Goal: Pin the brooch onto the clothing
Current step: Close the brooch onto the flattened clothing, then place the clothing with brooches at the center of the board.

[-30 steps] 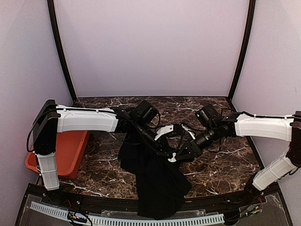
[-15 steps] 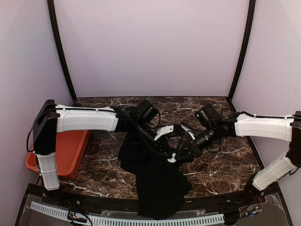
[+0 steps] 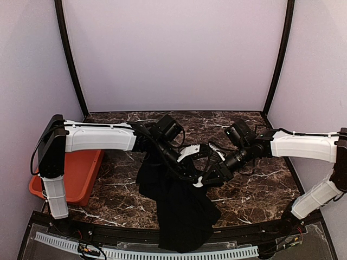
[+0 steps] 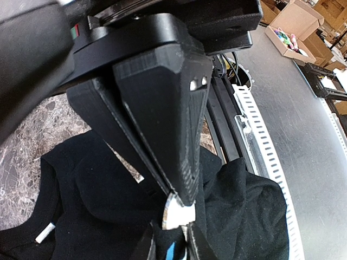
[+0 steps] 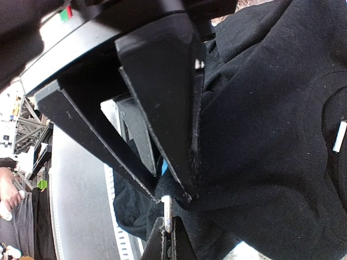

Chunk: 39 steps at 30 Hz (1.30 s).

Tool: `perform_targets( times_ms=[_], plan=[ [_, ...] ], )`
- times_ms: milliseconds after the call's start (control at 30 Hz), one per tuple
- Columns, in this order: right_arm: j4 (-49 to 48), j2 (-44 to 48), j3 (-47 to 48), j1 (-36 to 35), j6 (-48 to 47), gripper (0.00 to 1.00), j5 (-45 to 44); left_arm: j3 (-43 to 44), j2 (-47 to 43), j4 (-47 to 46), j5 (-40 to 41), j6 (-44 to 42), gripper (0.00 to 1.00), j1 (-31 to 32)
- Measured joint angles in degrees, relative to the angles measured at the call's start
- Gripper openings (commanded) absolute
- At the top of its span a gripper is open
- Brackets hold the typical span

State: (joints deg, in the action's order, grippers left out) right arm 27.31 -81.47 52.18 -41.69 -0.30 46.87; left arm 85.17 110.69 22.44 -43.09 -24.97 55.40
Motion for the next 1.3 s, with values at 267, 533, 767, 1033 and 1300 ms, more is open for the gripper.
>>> perform_targets(
  times_ms=[267,533,767,1033,1300],
  plan=[
    [-0.11,0.04,0.0,0.02,-0.13,0.0,-0.02,0.0,0.0,0.09,-0.83,-0.09,0.28,-0.22],
    [-0.26,0.04,0.0,0.02,-0.11,0.0,-0.74,-0.39,-0.35,-0.59,0.0,0.68,0.6,-0.61],
    [-0.22,0.07,0.09,0.02,-0.11,0.0,-2.32,-2.27,-3.48,-3.67,6.05,3.5,0.92,-2.93],
    [0.81,0.24,0.9,-0.46,-1.38,0.71,-2.19,-3.56,-7.04,-8.76,17.73,10.69,0.99,-9.62],
    [2.43,7.65,1.99,0.83,-1.79,0.98,-8.55,-3.58,-7.02,-8.48,29.38,21.7,0.99,-16.92]
  ],
)
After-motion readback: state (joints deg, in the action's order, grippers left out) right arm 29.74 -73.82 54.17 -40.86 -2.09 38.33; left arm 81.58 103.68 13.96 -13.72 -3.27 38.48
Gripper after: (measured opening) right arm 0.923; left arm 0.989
